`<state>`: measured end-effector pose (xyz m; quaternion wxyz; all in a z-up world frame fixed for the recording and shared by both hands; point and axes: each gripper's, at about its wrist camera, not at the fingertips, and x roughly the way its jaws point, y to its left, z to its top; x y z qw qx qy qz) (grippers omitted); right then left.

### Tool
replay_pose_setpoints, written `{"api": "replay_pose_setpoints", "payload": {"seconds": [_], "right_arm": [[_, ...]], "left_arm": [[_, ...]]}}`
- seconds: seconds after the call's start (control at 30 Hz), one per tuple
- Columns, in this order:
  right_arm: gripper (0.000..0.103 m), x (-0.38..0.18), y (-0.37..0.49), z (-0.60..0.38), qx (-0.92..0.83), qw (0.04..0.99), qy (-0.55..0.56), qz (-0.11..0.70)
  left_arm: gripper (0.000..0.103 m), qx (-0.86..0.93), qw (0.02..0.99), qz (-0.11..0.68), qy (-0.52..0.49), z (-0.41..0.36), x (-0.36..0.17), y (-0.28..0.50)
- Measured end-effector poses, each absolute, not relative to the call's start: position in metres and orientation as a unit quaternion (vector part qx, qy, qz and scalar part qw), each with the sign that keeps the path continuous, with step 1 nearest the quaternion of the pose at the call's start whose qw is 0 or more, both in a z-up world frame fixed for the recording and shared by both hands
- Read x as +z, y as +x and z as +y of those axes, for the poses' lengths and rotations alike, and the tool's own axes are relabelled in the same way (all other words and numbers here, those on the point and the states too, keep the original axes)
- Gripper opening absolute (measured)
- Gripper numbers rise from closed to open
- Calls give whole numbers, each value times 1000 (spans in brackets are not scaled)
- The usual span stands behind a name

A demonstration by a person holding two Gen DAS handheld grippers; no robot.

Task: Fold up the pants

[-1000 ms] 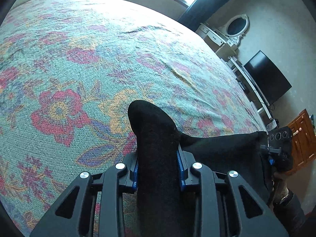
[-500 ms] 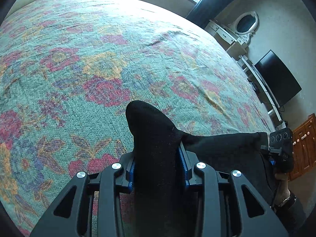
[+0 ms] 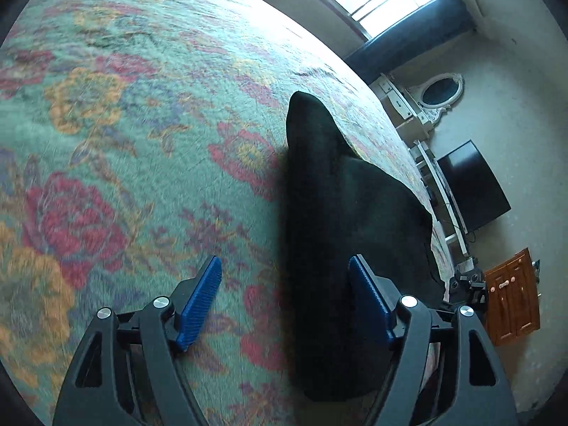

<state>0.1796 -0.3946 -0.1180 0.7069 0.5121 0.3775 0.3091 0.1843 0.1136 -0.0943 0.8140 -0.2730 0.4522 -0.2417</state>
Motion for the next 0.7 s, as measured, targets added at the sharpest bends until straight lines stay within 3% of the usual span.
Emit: {"api": "replay_pose_setpoints", "payload": {"seconds": [0.1, 0.33, 0.47, 0.6, 0.7], "right_arm": [[76, -117, 172, -384, 309, 708, 513, 374], [75, -106, 168, -379, 282, 734, 470, 401], [76, -109, 161, -374, 292, 732, 457, 412], [87, -110, 168, -368, 297, 712, 485, 412], [90, -106, 173, -357, 286, 722, 460, 430]], "left_arm": [[73, -234, 822, 448, -264, 111, -95, 164], [74, -237, 793, 473, -301, 113, -91, 147], [81, -291, 755, 509, -295, 109, -95, 152], [83, -317, 742, 513, -295, 103, -99, 162], [83, -331, 730, 511, -311, 92, -97, 163]]}}
